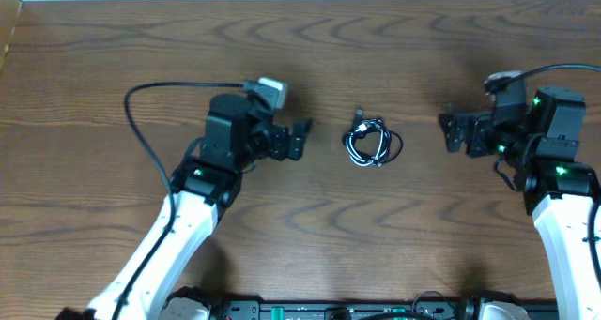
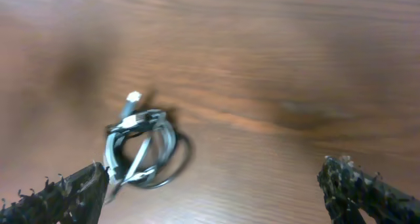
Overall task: Untangle cables
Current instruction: 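Lower the left gripper onto the black and white cable bundle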
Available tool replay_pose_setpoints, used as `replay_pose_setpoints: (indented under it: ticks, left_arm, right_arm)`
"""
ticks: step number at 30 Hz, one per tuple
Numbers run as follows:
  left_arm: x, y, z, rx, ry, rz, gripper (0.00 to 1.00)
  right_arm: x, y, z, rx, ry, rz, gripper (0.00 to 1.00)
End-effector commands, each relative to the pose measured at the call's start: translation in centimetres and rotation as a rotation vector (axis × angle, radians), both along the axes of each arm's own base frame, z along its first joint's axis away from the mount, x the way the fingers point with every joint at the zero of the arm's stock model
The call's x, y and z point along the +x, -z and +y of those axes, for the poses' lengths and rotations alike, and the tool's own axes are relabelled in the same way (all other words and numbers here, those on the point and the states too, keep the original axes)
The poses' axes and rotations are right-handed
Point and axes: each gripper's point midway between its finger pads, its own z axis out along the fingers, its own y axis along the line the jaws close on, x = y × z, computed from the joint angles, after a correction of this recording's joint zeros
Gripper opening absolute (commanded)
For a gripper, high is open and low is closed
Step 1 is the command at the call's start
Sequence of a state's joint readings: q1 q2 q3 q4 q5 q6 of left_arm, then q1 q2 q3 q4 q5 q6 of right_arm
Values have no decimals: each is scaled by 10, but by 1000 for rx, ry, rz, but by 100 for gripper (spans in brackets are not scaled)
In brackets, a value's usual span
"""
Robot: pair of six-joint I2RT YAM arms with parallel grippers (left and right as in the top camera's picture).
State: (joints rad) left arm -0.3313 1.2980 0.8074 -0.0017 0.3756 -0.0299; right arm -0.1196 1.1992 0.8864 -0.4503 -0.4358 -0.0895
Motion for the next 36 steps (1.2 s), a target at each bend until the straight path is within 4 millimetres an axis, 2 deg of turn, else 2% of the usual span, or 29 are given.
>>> replay_pose_setpoints:
  ticks: [1, 4, 7, 11, 16, 21, 27, 29, 36]
  left_arm:
    - [-7, 10, -26, -97, 123, 63, 98]
    - [1, 26, -29, -128, 92, 118, 98]
    - [4, 42, -41, -137, 102, 151, 98]
    - [0, 66, -67, -121, 133, 180, 98]
    - [-4, 88, -82, -60, 112, 187, 98]
    - [-2, 91, -86, 0, 64, 146, 98]
    - [6, 95, -76, 83, -36, 100, 97]
    - [6, 95, -76, 86, -34, 96, 100]
    - [-1, 102, -86, 117, 37, 92, 98]
  right_arm:
    - [-6, 1, 11, 41, -58, 9, 99]
    - [-11, 13, -1, 42, 47, 92, 99]
    - [-15, 20, -1, 43, 50, 128, 99]
    - [-19, 25, -1, 45, 52, 155, 99]
    - [-27, 32, 0, 33, 36, 190, 99]
    - [-33, 36, 1, 33, 31, 223, 99]
    - [-37, 39, 2, 35, 30, 241, 99]
    - [-37, 39, 2, 35, 30, 244, 99]
    - [-39, 38, 7, 40, -7, 239, 99]
